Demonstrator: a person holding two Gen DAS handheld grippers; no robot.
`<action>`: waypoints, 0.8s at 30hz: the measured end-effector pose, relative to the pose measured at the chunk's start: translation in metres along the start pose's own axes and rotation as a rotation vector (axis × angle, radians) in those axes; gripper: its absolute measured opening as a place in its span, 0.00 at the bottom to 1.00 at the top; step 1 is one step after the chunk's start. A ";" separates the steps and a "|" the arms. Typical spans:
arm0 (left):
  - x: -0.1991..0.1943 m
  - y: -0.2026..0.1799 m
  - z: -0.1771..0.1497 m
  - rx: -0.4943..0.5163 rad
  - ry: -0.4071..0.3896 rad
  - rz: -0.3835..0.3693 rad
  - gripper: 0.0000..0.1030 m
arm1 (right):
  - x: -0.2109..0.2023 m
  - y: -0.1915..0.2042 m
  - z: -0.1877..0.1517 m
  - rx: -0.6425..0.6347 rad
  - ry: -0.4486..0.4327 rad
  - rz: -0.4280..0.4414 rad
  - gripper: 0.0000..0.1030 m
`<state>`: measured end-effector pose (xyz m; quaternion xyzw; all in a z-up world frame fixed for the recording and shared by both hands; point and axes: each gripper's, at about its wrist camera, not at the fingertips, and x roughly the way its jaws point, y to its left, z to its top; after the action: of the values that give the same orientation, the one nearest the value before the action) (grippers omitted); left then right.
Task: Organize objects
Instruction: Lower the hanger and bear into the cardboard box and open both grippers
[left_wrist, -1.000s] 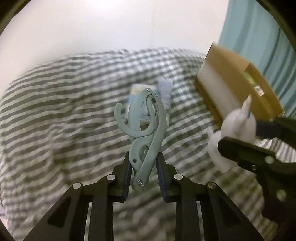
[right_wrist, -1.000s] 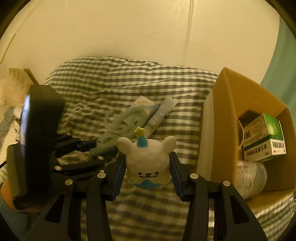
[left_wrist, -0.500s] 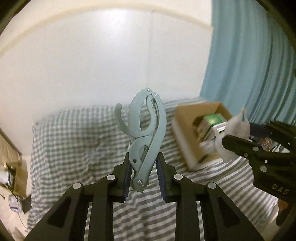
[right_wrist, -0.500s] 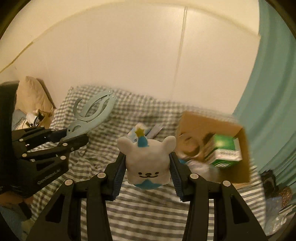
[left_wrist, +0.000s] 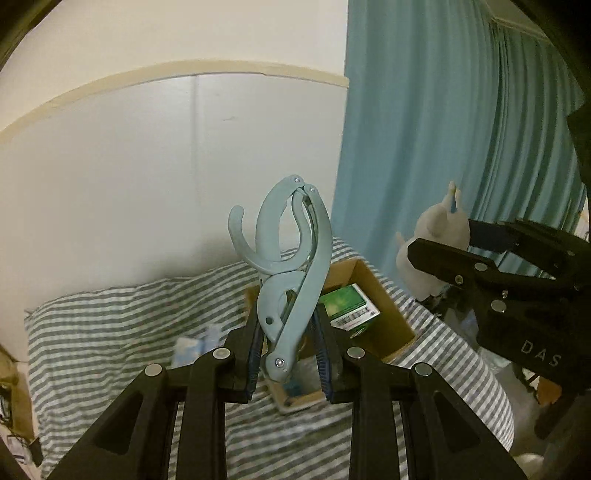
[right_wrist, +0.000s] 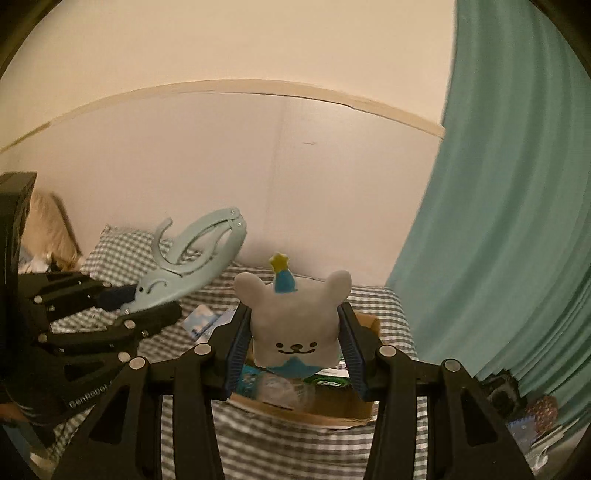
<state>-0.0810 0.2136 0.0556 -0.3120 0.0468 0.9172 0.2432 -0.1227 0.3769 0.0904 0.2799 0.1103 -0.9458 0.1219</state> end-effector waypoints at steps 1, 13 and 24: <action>0.007 -0.005 0.002 0.002 0.005 0.002 0.25 | 0.004 -0.008 -0.001 0.014 0.004 0.000 0.44; 0.112 -0.014 -0.008 -0.045 0.111 0.039 0.25 | 0.095 -0.070 -0.018 0.141 0.066 0.071 0.44; 0.161 -0.014 -0.035 -0.018 0.193 0.047 0.25 | 0.167 -0.082 -0.041 0.207 0.184 0.112 0.44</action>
<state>-0.1654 0.2850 -0.0678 -0.3999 0.0691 0.8887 0.2133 -0.2625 0.4378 -0.0243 0.3822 0.0072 -0.9142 0.1344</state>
